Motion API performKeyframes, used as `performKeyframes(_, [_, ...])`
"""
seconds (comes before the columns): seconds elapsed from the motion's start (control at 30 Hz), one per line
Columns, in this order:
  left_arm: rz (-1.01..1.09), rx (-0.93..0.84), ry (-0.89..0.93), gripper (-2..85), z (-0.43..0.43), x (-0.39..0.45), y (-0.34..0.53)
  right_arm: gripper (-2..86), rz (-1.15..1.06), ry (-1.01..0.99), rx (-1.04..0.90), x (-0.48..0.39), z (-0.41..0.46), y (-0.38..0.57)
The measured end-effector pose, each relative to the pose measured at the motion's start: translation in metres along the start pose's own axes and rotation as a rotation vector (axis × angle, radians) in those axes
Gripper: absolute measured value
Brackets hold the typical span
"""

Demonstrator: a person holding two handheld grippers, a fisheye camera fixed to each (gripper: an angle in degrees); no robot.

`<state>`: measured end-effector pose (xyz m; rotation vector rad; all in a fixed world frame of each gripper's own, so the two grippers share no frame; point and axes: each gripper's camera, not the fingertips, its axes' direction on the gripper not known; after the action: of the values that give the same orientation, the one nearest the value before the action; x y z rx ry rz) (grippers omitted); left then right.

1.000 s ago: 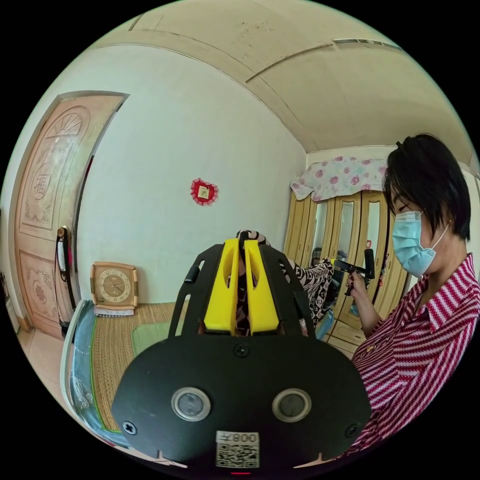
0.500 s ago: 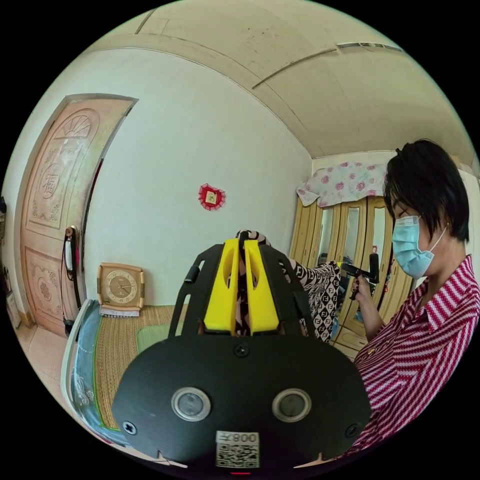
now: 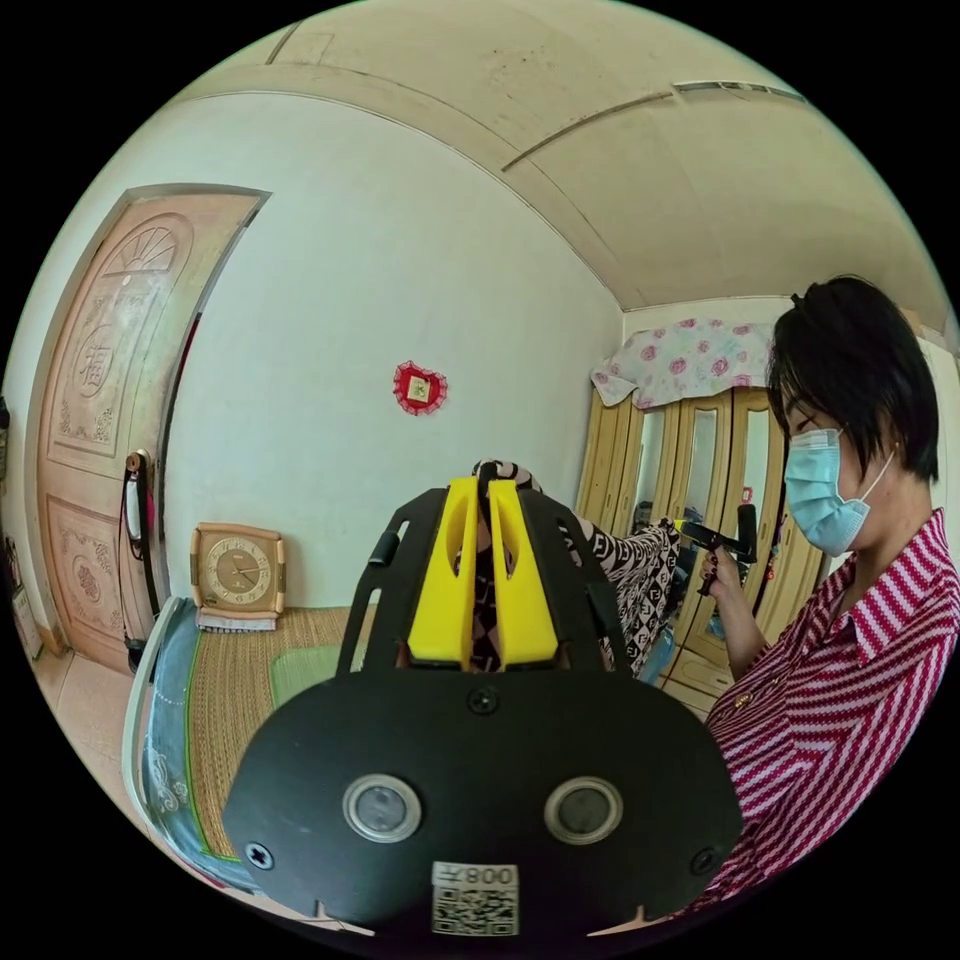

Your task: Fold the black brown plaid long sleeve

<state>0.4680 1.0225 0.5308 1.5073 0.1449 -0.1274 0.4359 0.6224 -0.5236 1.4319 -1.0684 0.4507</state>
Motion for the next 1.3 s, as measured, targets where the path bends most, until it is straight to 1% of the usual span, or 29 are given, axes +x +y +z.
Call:
performKeyframes(0.37, [-0.014,0.004,-0.007,1.6,-0.020,0.005,0.007,0.2,0.013,-0.021,0.019,0.023,-0.001,-0.009])
performKeyframes(0.73, [-0.019,0.012,0.006,1.6,-0.044,0.018,0.005,0.3,0.000,-0.036,0.051,0.026,-0.013,-0.012])
performKeyframes(1.3, [-0.030,0.004,0.028,1.7,-0.068,0.044,-0.023,0.1,0.007,-0.038,0.057,0.026,-0.023,-0.008])
